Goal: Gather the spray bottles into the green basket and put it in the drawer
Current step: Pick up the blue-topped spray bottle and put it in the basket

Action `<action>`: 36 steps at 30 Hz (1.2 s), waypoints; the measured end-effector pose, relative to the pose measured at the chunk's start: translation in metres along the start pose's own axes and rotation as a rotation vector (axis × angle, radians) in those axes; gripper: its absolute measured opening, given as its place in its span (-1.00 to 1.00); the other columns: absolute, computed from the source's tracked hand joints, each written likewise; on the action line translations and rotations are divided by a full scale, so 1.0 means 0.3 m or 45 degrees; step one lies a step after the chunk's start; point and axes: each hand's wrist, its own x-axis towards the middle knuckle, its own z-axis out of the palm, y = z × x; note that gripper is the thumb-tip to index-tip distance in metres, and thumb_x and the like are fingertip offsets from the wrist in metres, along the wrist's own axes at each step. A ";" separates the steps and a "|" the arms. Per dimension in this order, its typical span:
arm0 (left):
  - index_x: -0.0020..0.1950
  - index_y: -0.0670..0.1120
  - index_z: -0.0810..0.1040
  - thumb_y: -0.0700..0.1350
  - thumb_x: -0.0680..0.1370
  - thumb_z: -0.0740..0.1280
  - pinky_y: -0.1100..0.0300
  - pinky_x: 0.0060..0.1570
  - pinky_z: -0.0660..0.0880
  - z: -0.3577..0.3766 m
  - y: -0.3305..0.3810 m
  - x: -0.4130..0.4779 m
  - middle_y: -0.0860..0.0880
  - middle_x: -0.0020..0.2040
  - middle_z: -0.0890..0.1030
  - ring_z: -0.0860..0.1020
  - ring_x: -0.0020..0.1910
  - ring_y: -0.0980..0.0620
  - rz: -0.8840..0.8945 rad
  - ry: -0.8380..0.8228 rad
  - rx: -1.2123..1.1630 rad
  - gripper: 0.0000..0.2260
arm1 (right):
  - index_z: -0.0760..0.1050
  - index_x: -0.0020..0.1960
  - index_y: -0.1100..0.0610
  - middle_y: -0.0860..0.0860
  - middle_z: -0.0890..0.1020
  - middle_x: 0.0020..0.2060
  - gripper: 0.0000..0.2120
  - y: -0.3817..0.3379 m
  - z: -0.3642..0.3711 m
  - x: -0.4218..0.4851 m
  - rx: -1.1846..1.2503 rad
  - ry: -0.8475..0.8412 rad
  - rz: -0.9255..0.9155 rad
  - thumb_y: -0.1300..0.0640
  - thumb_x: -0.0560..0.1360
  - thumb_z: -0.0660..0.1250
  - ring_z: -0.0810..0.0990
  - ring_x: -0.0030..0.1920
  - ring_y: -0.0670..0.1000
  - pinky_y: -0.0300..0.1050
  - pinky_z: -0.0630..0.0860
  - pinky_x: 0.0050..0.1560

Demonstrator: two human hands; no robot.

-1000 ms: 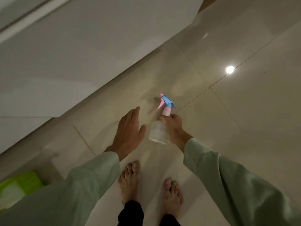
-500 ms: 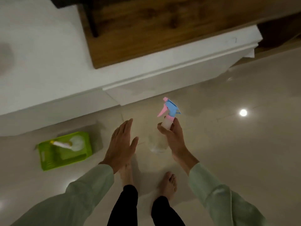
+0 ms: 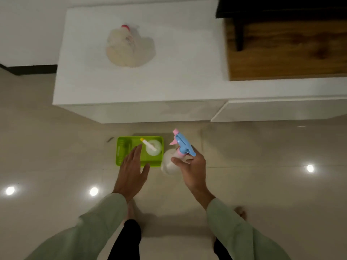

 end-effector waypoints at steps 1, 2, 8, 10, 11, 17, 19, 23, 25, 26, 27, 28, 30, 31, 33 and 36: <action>0.55 -0.15 0.15 -0.13 0.57 0.32 -0.03 0.46 0.24 -0.028 -0.068 0.008 -0.14 0.53 0.28 0.27 0.50 -0.13 -0.014 -0.009 0.000 -0.39 | 0.62 0.06 0.05 0.05 0.69 -0.13 -0.65 0.012 0.084 -0.013 -0.019 0.007 -0.012 0.25 0.32 0.58 0.59 -0.17 0.08 -0.18 0.48 -0.16; 0.55 -0.16 0.16 -0.13 0.56 0.32 -0.03 0.45 0.24 -0.057 -0.132 0.011 -0.15 0.52 0.29 0.28 0.50 -0.14 -0.033 -0.019 -0.004 -0.40 | 0.61 0.06 0.05 0.04 0.68 -0.15 -0.65 0.025 0.164 -0.028 -0.029 0.015 -0.011 0.25 0.32 0.58 0.57 -0.21 0.11 -0.11 0.50 -0.16; 0.55 -0.18 0.15 -0.13 0.57 0.30 0.03 0.47 0.21 -0.200 -0.466 0.067 -0.15 0.51 0.29 0.27 0.49 -0.12 -0.041 -0.053 -0.033 -0.40 | 0.63 0.06 0.06 0.09 0.63 -0.27 -0.72 0.119 0.589 -0.052 -0.144 0.111 0.010 0.17 0.37 0.56 0.48 -0.30 0.13 0.01 0.50 -0.18; 0.56 -0.16 0.14 -0.12 0.57 0.30 0.05 0.48 0.18 -0.214 -0.557 0.104 -0.15 0.52 0.28 0.25 0.50 -0.11 -0.030 -0.054 -0.026 -0.40 | 0.61 -0.06 0.04 -0.06 0.57 -0.36 -0.79 0.159 0.697 -0.029 -0.127 0.108 0.017 0.21 0.37 0.55 0.46 -0.36 -0.05 -0.18 0.47 -0.22; 0.56 -0.15 0.12 -0.11 0.58 0.29 0.06 0.49 0.16 -0.211 -0.606 0.128 -0.14 0.53 0.27 0.24 0.51 -0.10 -0.029 -0.058 -0.022 -0.40 | 0.61 -0.08 0.04 -0.12 0.59 -0.35 -0.80 0.187 0.755 -0.011 -0.121 0.094 0.024 0.24 0.37 0.54 0.49 -0.35 -0.12 -0.28 0.47 -0.21; 0.57 -0.15 0.10 -0.09 0.59 0.27 -0.01 0.48 0.21 -0.126 -0.814 0.282 -0.15 0.53 0.26 0.25 0.50 -0.11 -0.017 -0.076 -0.017 -0.40 | 0.62 0.01 0.19 -0.06 0.61 -0.29 -0.84 0.367 1.002 0.141 -0.248 0.058 -0.083 0.28 0.44 0.46 0.53 -0.30 -0.15 -0.33 0.42 -0.24; 0.56 -0.15 0.10 -0.09 0.59 0.27 -0.04 0.47 0.23 -0.081 -0.866 0.332 -0.15 0.53 0.26 0.26 0.50 -0.11 -0.015 -0.093 -0.037 -0.40 | 0.62 0.09 0.21 0.05 0.67 -0.17 -0.79 0.442 1.059 0.201 -0.315 0.080 -0.108 0.27 0.46 0.45 0.61 -0.18 0.00 -0.14 0.54 -0.14; 0.56 -0.15 0.10 -0.08 0.59 0.27 -0.07 0.46 0.25 -0.010 -0.951 0.401 -0.16 0.53 0.27 0.27 0.50 -0.12 -0.016 -0.092 -0.048 -0.40 | 0.61 0.13 0.21 0.10 0.69 -0.09 -0.76 0.564 1.127 0.292 -0.394 0.068 -0.097 0.29 0.46 0.43 0.65 -0.09 0.12 0.10 0.59 -0.03; 0.56 -0.14 0.10 -0.08 0.59 0.28 -0.07 0.46 0.25 0.016 -0.981 0.418 -0.15 0.52 0.28 0.28 0.49 -0.12 -0.021 -0.091 -0.052 -0.40 | 0.62 0.10 0.20 0.09 0.70 -0.13 -0.77 0.606 1.139 0.321 -0.425 0.078 -0.124 0.30 0.44 0.42 0.66 -0.12 0.12 0.14 0.59 -0.07; 0.56 -0.13 0.10 -0.07 0.59 0.28 -0.06 0.46 0.25 0.026 -0.990 0.421 -0.15 0.52 0.28 0.28 0.49 -0.12 -0.024 -0.090 -0.046 -0.40 | 0.62 0.08 0.20 0.09 0.70 -0.15 -0.78 0.622 1.142 0.331 -0.430 0.084 -0.135 0.31 0.44 0.42 0.65 -0.13 0.12 0.16 0.59 -0.08; 0.56 -0.13 0.10 -0.06 0.59 0.28 -0.05 0.46 0.25 0.033 -0.997 0.421 -0.15 0.52 0.28 0.28 0.49 -0.11 -0.025 -0.091 -0.036 -0.40 | 0.62 0.07 0.20 0.08 0.69 -0.16 -0.79 0.634 1.142 0.337 -0.434 0.081 -0.149 0.31 0.44 0.42 0.65 -0.14 0.12 0.17 0.59 -0.10; 0.56 -0.13 0.10 -0.06 0.59 0.28 -0.05 0.46 0.26 0.038 -1.000 0.419 -0.14 0.52 0.28 0.28 0.49 -0.11 -0.020 -0.093 -0.027 -0.40 | 0.61 0.07 0.20 0.08 0.69 -0.15 -0.80 0.643 1.140 0.343 -0.433 0.073 -0.166 0.31 0.45 0.42 0.65 -0.14 0.12 0.18 0.59 -0.09; 0.57 -0.12 0.09 -0.05 0.59 0.28 -0.04 0.47 0.26 0.045 -1.001 0.407 -0.14 0.53 0.27 0.28 0.49 -0.10 -0.006 -0.101 -0.021 -0.39 | 0.60 0.14 0.20 0.09 0.69 -0.08 -0.74 0.654 1.131 0.350 -0.425 0.035 -0.166 0.32 0.46 0.42 0.65 -0.06 0.12 0.17 0.61 -0.02; 0.57 -0.12 0.09 -0.05 0.59 0.28 -0.04 0.47 0.25 0.043 -0.999 0.401 -0.13 0.53 0.27 0.27 0.50 -0.10 -0.003 -0.101 -0.023 -0.39 | 0.58 0.20 0.21 0.07 0.68 -0.02 -0.67 0.652 1.124 0.352 -0.414 0.010 -0.147 0.34 0.45 0.42 0.65 0.00 0.10 0.12 0.61 0.04; 0.57 -0.11 0.09 -0.05 0.59 0.28 -0.05 0.47 0.25 0.033 -0.990 0.388 -0.13 0.54 0.26 0.26 0.50 -0.10 -0.003 -0.099 -0.031 -0.39 | 0.51 0.35 0.20 -0.03 0.63 0.03 -0.49 0.640 1.101 0.351 -0.415 -0.032 -0.105 0.36 0.41 0.44 0.59 0.05 0.00 -0.07 0.54 0.09; 0.57 -0.12 0.10 -0.06 0.59 0.28 -0.05 0.47 0.25 0.004 -0.957 0.360 -0.13 0.54 0.26 0.26 0.50 -0.10 -0.002 -0.092 -0.025 -0.39 | 0.43 0.43 0.15 -0.02 0.61 0.10 -0.35 0.595 1.049 0.327 -0.454 -0.068 -0.149 0.35 0.37 0.48 0.50 0.10 -0.14 -0.32 0.42 0.08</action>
